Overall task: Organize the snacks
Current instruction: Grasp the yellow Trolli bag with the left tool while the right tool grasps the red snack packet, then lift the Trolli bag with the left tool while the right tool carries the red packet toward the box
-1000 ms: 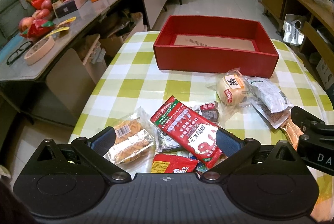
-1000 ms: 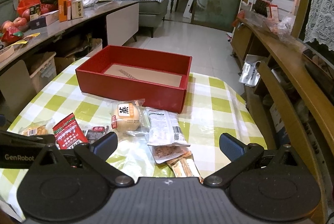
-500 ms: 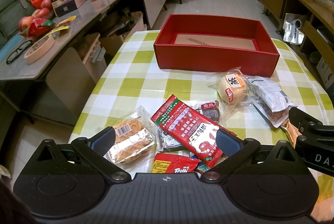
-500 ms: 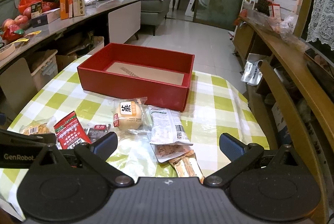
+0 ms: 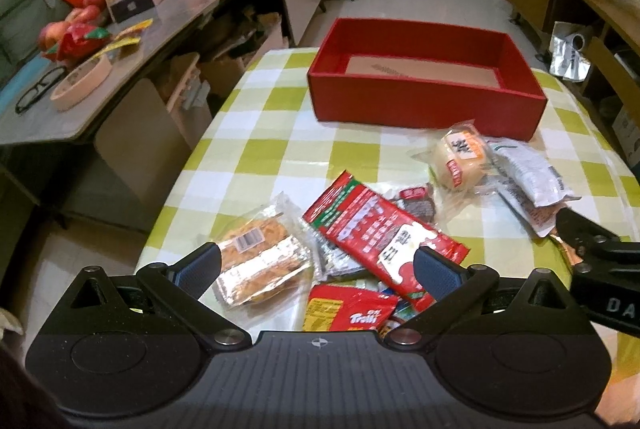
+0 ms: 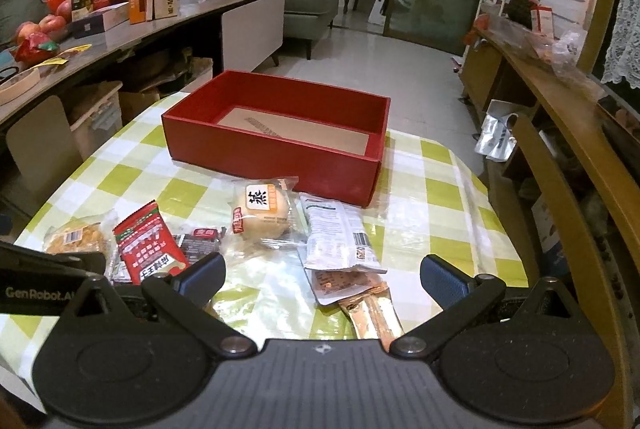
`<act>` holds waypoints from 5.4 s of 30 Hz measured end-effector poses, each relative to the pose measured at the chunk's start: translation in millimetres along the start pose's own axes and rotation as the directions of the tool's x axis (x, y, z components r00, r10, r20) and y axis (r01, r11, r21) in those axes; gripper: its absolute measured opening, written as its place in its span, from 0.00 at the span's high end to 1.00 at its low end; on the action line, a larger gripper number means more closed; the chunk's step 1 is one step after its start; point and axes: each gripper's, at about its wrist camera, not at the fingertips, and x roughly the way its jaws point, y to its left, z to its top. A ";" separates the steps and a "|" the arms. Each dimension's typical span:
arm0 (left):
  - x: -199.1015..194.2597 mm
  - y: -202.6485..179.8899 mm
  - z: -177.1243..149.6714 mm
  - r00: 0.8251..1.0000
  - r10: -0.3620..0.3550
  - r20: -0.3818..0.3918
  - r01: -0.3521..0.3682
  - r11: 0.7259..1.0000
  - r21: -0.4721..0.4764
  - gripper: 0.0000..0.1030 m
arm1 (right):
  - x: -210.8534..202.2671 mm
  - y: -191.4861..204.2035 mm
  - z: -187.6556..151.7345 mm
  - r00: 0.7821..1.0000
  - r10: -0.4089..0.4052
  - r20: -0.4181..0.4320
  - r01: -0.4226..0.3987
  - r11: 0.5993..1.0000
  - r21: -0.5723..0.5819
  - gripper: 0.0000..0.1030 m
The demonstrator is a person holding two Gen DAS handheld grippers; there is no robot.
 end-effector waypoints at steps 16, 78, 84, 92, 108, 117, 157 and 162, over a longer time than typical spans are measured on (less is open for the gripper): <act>49.5 21.2 -27.6 0.970 -0.070 -0.231 0.064 0.997 -0.033 0.00 | 7.7 10.1 2.8 0.998 0.049 -0.046 -0.049 0.999 -0.006 0.00; 102.4 76.8 -34.9 0.881 -0.225 -0.416 0.139 0.964 -0.227 0.40 | 107.2 86.0 6.2 0.869 0.282 -0.406 -0.392 0.894 -0.219 0.39; 99.7 64.0 -37.1 0.895 -0.179 -0.409 0.109 0.976 -0.190 0.29 | 118.6 83.9 3.1 0.869 0.283 -0.407 -0.381 0.906 -0.184 0.35; 106.5 61.2 -43.5 0.901 -0.122 -0.417 0.060 0.986 -0.159 0.08 | 128.1 86.0 -6.7 0.871 0.289 -0.397 -0.373 0.915 -0.151 0.02; 100.0 81.2 -32.1 0.910 -0.123 -0.396 0.044 0.978 -0.204 0.42 | 119.7 67.1 -5.2 0.861 0.290 -0.419 -0.362 0.926 -0.103 0.40; 84.0 69.2 -22.4 0.922 -0.142 -0.361 0.071 0.977 -0.202 0.43 | 91.9 48.7 4.4 0.874 0.320 -0.364 -0.370 0.926 -0.073 0.42; 55.5 -7.9 64.7 0.985 -0.131 -0.114 0.124 0.990 -0.062 0.43 | 61.6 -5.0 53.2 0.936 0.302 -0.180 -0.302 0.953 0.026 0.42; 59.9 -11.1 78.2 0.986 -0.132 -0.098 0.126 0.990 -0.065 0.43 | 68.1 -9.5 65.5 0.942 0.293 -0.162 -0.291 0.956 0.040 0.42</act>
